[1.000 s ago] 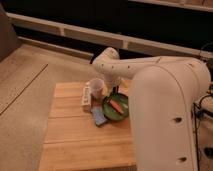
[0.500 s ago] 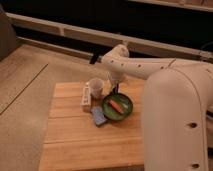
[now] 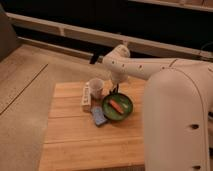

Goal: Knock the eraser over

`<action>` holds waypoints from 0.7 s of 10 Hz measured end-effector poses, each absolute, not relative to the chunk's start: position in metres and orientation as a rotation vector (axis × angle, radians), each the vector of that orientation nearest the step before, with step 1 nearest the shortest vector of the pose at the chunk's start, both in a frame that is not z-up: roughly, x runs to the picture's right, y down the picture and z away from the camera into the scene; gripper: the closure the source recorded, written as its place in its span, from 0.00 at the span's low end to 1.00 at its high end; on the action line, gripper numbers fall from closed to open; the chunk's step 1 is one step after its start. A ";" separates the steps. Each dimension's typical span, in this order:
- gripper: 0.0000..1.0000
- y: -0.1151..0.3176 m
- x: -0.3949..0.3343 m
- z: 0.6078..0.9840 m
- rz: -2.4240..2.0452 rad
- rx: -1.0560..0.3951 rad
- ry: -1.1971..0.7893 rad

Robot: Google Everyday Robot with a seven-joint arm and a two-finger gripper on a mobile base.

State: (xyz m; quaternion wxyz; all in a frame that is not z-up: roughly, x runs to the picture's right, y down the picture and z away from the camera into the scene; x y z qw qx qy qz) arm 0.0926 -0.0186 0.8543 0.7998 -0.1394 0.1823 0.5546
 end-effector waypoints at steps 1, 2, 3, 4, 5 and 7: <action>0.35 -0.020 0.095 0.857 1.195 -0.291 0.381; 0.35 -0.021 0.095 0.860 1.199 -0.289 0.371; 0.35 -0.021 0.097 0.864 1.208 -0.291 0.356; 0.35 -0.019 0.100 0.870 1.214 -0.300 0.343; 0.35 -0.016 0.102 0.876 1.215 -0.310 0.339; 0.35 -0.007 0.114 0.892 1.207 -0.345 0.348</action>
